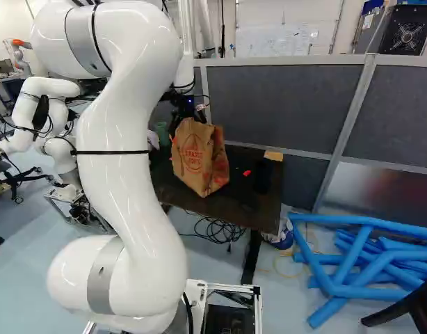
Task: Pick up the bag on the ground and place it on the table
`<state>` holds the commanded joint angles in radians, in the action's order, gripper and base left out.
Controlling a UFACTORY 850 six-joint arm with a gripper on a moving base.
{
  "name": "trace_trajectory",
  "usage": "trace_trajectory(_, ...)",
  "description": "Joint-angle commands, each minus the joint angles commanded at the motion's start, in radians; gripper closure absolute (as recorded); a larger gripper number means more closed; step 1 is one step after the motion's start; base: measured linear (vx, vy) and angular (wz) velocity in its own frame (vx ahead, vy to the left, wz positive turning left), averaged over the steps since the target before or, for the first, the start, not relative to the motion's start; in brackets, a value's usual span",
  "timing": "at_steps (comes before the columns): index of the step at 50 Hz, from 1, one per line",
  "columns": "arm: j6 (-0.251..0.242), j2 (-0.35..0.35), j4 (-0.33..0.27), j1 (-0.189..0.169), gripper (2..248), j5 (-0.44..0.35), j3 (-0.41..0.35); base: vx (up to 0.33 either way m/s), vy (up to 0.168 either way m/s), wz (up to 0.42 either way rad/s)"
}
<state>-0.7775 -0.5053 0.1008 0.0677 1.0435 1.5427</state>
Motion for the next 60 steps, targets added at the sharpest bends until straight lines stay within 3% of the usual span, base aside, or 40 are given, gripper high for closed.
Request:
trace_trajectory(29,0.0,0.073,0.0,0.0,3,0.007,-0.008,0.0,0.0,0.0)
trace_trajectory(60,0.0,0.153,0.0,0.0,3,0.105,-0.009,0.0,0.0,0.0)
